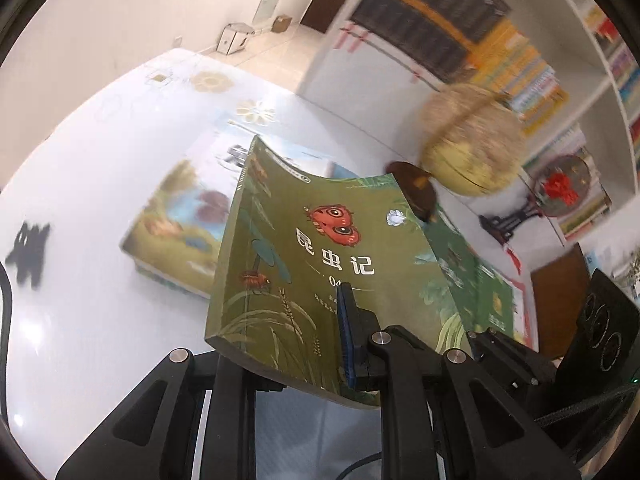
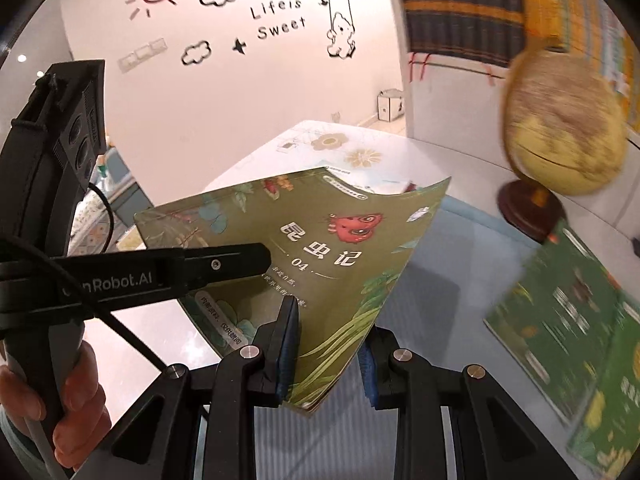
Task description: Organize books
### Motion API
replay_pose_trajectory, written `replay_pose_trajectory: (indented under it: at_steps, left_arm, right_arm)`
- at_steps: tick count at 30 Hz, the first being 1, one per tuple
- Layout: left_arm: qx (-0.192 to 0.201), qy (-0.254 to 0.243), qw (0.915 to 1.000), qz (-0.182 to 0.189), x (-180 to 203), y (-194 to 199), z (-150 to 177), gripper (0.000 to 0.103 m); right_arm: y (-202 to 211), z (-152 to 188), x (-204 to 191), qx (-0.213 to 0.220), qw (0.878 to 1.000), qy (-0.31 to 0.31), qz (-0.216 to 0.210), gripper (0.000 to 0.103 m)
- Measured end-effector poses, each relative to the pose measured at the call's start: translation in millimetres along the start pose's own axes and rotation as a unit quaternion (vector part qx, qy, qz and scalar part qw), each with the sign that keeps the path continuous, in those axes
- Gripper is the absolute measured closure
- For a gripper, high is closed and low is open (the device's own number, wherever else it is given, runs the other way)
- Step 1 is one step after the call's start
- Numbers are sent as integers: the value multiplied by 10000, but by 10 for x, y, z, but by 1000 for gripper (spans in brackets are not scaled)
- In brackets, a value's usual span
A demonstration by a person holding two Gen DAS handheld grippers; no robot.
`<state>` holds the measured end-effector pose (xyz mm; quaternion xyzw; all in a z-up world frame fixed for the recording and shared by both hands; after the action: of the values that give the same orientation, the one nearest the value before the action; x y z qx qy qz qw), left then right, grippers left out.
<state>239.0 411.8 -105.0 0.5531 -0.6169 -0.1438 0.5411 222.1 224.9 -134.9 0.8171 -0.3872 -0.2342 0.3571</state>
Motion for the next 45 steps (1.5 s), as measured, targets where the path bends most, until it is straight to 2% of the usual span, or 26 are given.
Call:
replay_pose_trajectory:
  at_steps: [5,12,18,20,25,29,32,35,38,41,45]
  left_arm:
    - [-271,89,9996,22,-282,-275,-250,88]
    - [-638,434,9970,-18,-590,-614,-490,82]
    - [-913,690,9928,-350,-890,-671,-509,70]
    - [-935,748,9917,-465,-989,-648,-505,70]
    - [-914,811,9908,-588,-1111,-575,-539,70]
    - [-598,740,9887,-1163,-1203,-464,-623,71]
    - [-263,532,9869,-1501,-1207,-300,-611,71]
    - [-150,222,9867,-1602,-1039,-220,-545,71]
    - [-191,-105,9905,-1361,-654,-235,-401,71]
    - [-417,-515,9928,-998,-98,-334,-93,71]
    - [-851,-1070,9890,-560,762,-600,481,70]
  right_arm:
    - [-503,-237,-3,-316,9994,-48,142,76]
    - [-920,-308,55,-583,9971,-450,172,76]
    - [-1134,-228,-4,-837,9941,-687,100,76]
    - [-1171,-202,-31,-889,9934,-718,75,76]
    - [-1196,-204,-51,-927,9927,-769,113,74]
    - [-1215,-216,-43,-1037,9920,-707,135,69]
    - [-1128,-129,-3,-1196,9904,-671,149,60]
    - [-940,76,93,-1289,9888,-749,80,58]
    - [-633,412,290,-1357,9866,-895,145,54]
    - [-264,787,582,-1410,9831,-1091,410,54]
    - [375,1390,1211,-1438,9721,-1621,903,54]
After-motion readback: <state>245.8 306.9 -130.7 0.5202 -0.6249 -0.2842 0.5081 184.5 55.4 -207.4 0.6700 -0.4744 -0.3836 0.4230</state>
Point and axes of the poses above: each gripper's, at about its wrist camera, not at the fingertips, and y roughly against the way its jaws point, x to its right, z to its underside, the point moved 5 cm from there along -y, roughly the way its jaws point, and after that the axes turned 10 degrees about y, right-handed, at the moved point
